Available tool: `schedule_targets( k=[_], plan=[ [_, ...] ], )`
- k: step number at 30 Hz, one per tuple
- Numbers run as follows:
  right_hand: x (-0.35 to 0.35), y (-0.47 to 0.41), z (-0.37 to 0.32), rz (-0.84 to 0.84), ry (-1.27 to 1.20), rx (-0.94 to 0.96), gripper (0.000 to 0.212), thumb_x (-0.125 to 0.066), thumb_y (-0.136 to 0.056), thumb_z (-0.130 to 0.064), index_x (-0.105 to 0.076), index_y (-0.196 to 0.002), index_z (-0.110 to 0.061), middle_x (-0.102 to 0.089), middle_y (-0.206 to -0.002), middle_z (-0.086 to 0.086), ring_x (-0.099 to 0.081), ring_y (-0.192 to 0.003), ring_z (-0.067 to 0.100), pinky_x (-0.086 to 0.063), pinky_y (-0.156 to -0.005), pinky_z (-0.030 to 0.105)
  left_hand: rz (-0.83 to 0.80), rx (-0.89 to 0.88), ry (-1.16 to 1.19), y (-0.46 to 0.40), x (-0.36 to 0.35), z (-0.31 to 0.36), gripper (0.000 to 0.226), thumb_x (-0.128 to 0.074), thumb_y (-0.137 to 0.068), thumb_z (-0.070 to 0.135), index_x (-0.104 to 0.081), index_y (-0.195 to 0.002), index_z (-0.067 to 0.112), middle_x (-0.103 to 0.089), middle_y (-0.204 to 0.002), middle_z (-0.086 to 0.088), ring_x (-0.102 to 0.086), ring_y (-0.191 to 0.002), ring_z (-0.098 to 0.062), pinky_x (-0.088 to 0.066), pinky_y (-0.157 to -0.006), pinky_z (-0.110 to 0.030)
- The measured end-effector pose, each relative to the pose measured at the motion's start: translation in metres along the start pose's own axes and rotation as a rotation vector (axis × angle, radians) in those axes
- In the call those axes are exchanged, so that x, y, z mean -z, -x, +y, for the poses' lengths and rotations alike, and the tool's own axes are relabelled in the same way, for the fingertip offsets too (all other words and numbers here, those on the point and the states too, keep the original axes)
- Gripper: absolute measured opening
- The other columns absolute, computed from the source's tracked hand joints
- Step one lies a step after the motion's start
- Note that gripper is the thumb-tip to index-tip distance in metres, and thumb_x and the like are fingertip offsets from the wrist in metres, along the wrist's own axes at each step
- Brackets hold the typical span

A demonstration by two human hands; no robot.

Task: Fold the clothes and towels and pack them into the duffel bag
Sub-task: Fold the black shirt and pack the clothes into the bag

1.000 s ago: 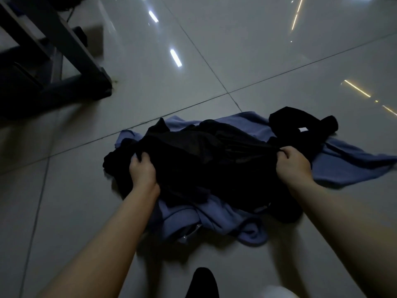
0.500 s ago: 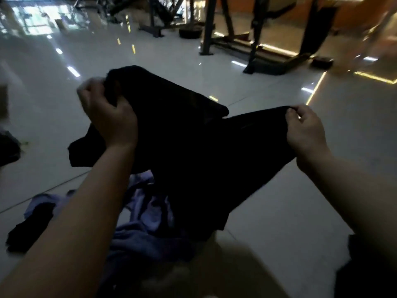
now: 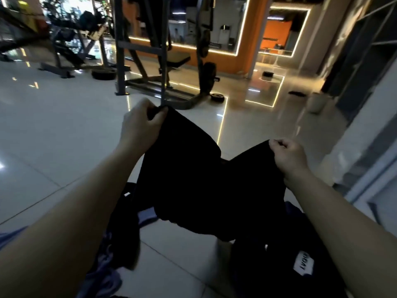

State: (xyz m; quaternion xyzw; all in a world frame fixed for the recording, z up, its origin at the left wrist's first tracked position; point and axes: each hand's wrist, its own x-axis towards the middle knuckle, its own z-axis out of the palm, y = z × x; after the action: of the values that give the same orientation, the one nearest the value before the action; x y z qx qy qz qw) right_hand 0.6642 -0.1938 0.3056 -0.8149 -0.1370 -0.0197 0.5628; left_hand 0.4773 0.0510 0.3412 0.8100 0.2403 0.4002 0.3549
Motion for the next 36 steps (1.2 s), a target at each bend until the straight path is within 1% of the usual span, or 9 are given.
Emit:
schedule_targets(
  k=[4,9,11,13,17,21,28,32,36],
  plan=[
    [0.038,0.012,0.001,-0.019,0.040,-0.073,0.013,-0.060,-0.092,-0.025,-0.063,-0.082,-0.018,-0.063,-0.085,0.003,-0.062,-0.092,0.026,-0.050,-0.083,0.037,-0.149,0.065,0.080,-0.001,-0.011,0.028,0.021,-0.055,-0.095,0.033,-0.054,-0.105,0.014,-0.059,-0.101,-0.007,-0.060,-0.095,-0.023,-0.051,-0.086,-0.041],
    [0.051,0.022,0.011,-0.087,0.232,-0.010,0.013,-0.062,-0.088,-0.027,-0.067,-0.081,-0.017,-0.069,-0.094,0.009,-0.064,-0.095,0.028,-0.049,-0.082,0.035,-0.072,0.014,0.045,0.006,-0.026,0.034,0.022,-0.057,-0.093,0.039,-0.058,-0.098,0.017,-0.058,-0.091,0.001,-0.060,-0.091,-0.019,-0.050,-0.081,-0.035],
    [0.045,0.028,0.020,-0.133,0.483,0.105,0.014,-0.061,-0.089,-0.027,-0.069,-0.090,-0.016,-0.068,-0.098,0.009,-0.061,-0.098,0.028,-0.042,-0.076,0.030,-0.025,0.013,-0.001,0.013,-0.034,0.025,0.028,-0.055,-0.094,0.042,-0.061,-0.099,0.015,-0.060,-0.091,0.000,-0.060,-0.093,-0.021,-0.047,-0.080,-0.036],
    [0.035,0.034,0.032,-0.253,0.743,0.228,0.018,-0.059,-0.089,-0.031,-0.069,-0.097,-0.019,-0.068,-0.105,0.008,-0.059,-0.102,0.028,-0.040,-0.076,0.029,0.042,0.029,-0.077,0.018,-0.038,0.010,0.033,-0.053,-0.095,0.042,-0.062,-0.103,0.011,-0.062,-0.096,-0.005,-0.059,-0.096,-0.025,-0.045,-0.082,-0.037],
    [0.007,0.035,0.050,-0.656,0.916,0.251,0.021,-0.058,-0.092,-0.033,-0.067,-0.106,-0.020,-0.064,-0.114,0.004,-0.056,-0.108,0.023,-0.039,-0.082,0.027,0.127,0.025,-0.168,0.022,-0.045,-0.022,0.034,-0.053,-0.095,0.040,-0.061,-0.101,0.008,-0.065,-0.099,-0.011,-0.060,-0.096,-0.031,-0.046,-0.084,-0.041],
    [-0.028,0.028,0.066,-0.908,1.010,0.252,0.027,-0.054,-0.096,-0.030,-0.063,-0.118,-0.016,-0.060,-0.122,0.006,-0.055,-0.111,0.023,-0.038,-0.082,0.026,-0.183,-0.048,-0.299,0.022,-0.093,-0.045,0.027,-0.062,-0.089,0.040,-0.064,-0.094,0.014,-0.068,-0.095,-0.010,-0.063,-0.089,-0.029,-0.049,-0.078,-0.038],
    [-0.055,0.005,0.135,-1.058,1.008,0.121,0.046,-0.038,-0.100,-0.049,-0.059,-0.120,-0.013,-0.063,-0.111,0.005,-0.057,-0.101,0.022,-0.045,-0.086,0.034,-0.842,-0.136,-0.372,0.066,-0.203,-0.083,0.016,-0.069,-0.086,0.027,-0.063,-0.090,0.013,-0.066,-0.092,-0.003,-0.061,-0.087,-0.022,-0.042,-0.074,-0.027],
    [-0.032,0.010,0.209,-1.024,1.036,0.042,0.038,-0.047,-0.097,-0.046,-0.055,-0.119,-0.016,-0.059,-0.118,0.008,-0.055,-0.106,0.026,-0.046,-0.087,0.037,-1.048,-0.111,-0.366,0.109,-0.275,-0.103,0.026,-0.065,-0.089,0.031,-0.062,-0.108,0.014,-0.066,-0.105,-0.005,-0.060,-0.097,-0.023,-0.042,-0.077,-0.027],
    [0.007,0.048,0.286,-0.994,1.026,-0.164,0.053,-0.052,-0.094,-0.047,-0.036,-0.139,-0.024,-0.041,-0.134,0.007,-0.049,-0.117,0.030,-0.046,-0.093,0.041,-1.260,0.035,-0.290,0.176,-0.339,-0.128,0.060,-0.065,-0.087,0.037,-0.039,-0.139,0.022,-0.047,-0.131,-0.013,-0.051,-0.118,-0.031,-0.041,-0.101,-0.036]
  ],
)
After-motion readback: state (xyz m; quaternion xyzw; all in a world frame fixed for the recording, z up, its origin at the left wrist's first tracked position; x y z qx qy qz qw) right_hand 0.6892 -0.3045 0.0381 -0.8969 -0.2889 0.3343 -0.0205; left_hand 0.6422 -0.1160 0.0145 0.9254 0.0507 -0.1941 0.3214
